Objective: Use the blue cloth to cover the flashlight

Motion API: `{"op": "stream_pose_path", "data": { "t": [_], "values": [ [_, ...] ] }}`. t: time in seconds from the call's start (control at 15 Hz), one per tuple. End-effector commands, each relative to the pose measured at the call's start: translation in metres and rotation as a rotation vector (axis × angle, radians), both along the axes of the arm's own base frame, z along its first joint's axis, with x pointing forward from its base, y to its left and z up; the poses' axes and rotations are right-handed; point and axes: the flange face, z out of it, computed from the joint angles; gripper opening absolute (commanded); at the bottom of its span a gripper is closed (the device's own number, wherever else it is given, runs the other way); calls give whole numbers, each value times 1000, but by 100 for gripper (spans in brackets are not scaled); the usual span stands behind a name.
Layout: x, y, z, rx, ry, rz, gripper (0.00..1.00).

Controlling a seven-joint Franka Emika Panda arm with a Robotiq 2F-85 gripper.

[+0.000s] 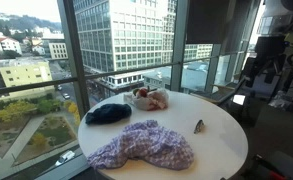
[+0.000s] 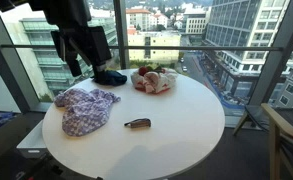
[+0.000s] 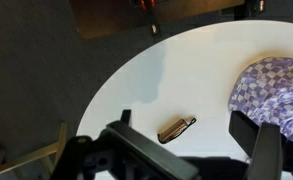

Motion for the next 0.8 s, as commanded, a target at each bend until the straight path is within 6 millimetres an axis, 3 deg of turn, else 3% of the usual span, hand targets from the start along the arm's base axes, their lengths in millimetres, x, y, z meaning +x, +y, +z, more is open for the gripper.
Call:
{"op": "stream_pose_path", "data": {
  "t": [0.0,0.4,0.73],
  "values": [
    [0,0,1,0,1,0,100],
    [0,0,1,0,1,0,100],
    [43,26,-19,45,-114,41,100]
  ]
}}
